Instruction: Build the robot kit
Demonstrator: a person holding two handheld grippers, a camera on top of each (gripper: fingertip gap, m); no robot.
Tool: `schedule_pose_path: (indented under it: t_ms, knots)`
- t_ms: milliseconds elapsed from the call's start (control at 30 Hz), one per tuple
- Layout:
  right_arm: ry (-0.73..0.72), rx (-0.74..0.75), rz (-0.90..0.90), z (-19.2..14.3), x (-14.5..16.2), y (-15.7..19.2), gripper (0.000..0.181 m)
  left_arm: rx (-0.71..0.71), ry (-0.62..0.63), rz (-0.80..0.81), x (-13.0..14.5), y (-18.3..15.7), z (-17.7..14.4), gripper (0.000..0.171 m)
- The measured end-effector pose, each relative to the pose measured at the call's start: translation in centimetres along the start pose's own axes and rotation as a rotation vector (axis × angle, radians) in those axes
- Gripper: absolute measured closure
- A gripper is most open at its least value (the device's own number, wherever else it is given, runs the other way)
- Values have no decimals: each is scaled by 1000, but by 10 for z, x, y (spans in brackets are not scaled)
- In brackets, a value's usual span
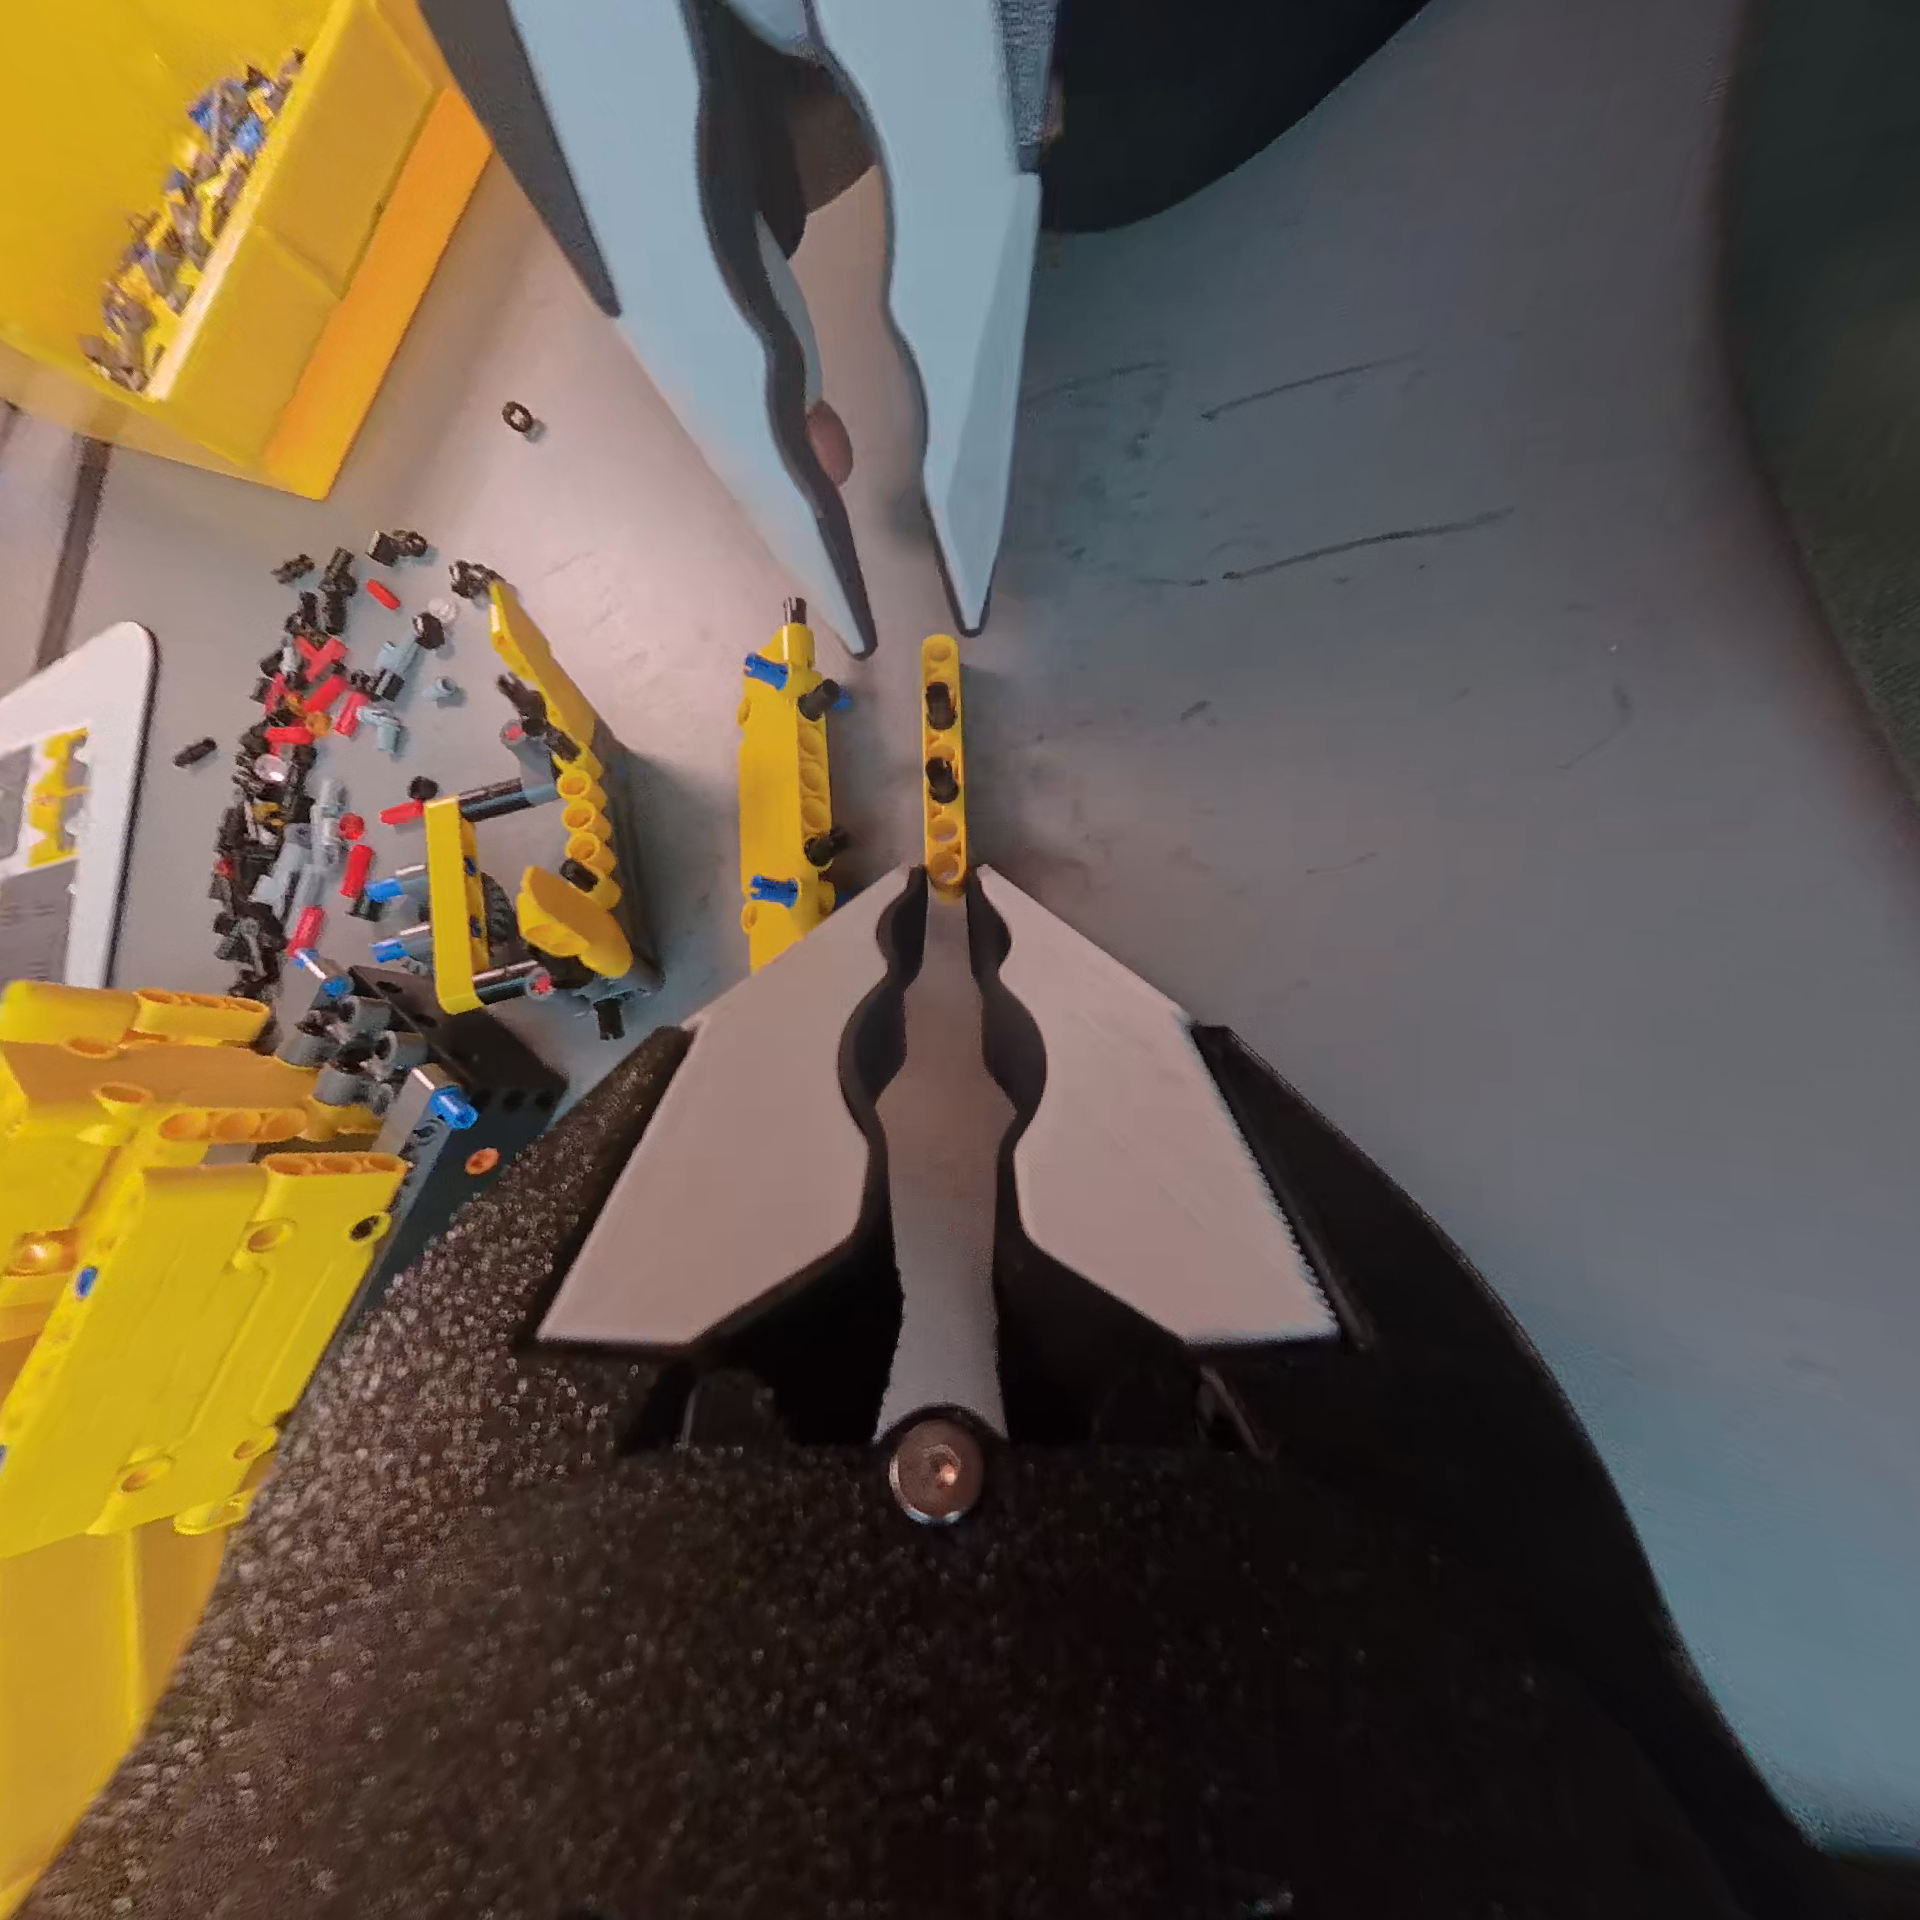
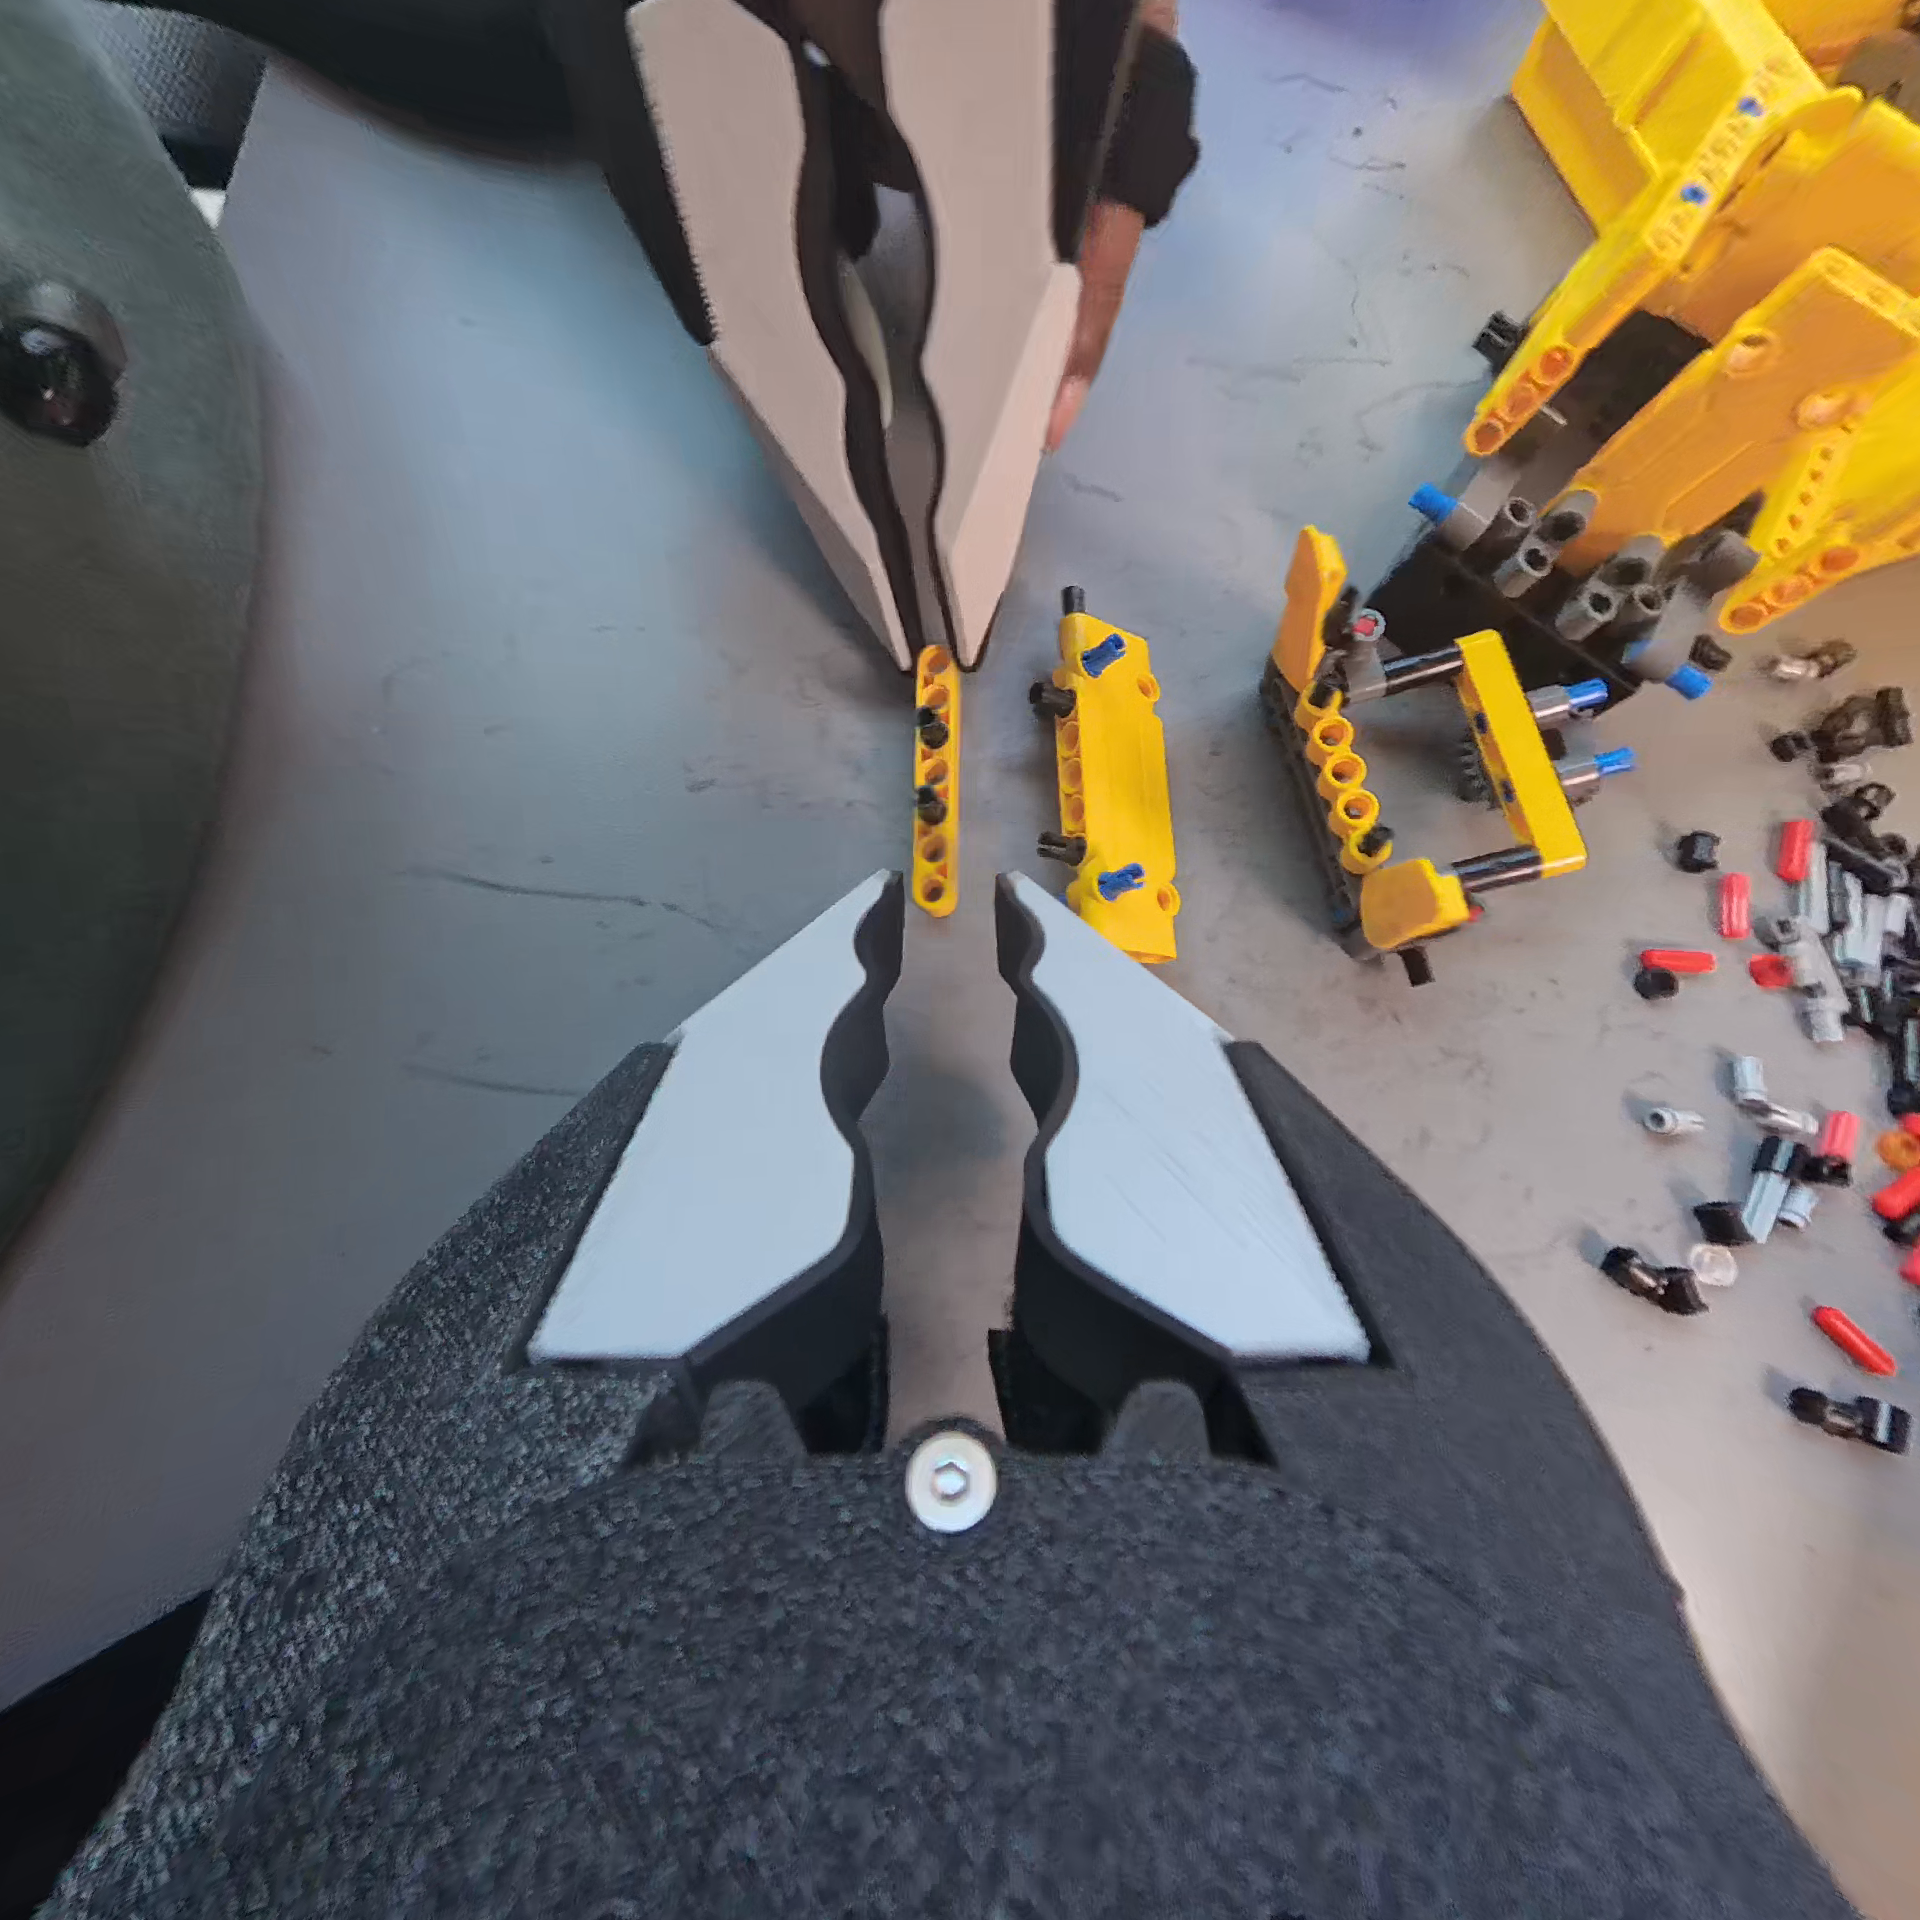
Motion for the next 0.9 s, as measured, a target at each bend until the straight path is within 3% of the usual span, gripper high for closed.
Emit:
schedule_pose_path:
  t_ms: [133,267,600,767,900]
  knots:
    - [32,-36,80,3,2,-4,164,-136,58,199,-4,2,-2,165]
    - [63,-16,23,9,4,-1,172,-183,107,321,-6,-1,1,165]
    - [-21,122,-355,6,-2,12,172,171,-68,-188,2,-5,-3,150]
    - [-20,133,-420,5,-3,17,171,226,-58,-225,-2,-12,3,160]
    - [-37,5,-245,-1,-3,21,163,185,-45,-157,-4,-13,4,162]
Point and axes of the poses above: each gripper's, where its closed fingertips meet, z out along the fingers, x out of its underside, y = z × x across the jaws, the point moved 4 cm from there along -z, back along the fingers, and after that the axes turned 12 degrees about x, right-handed, at the moved point
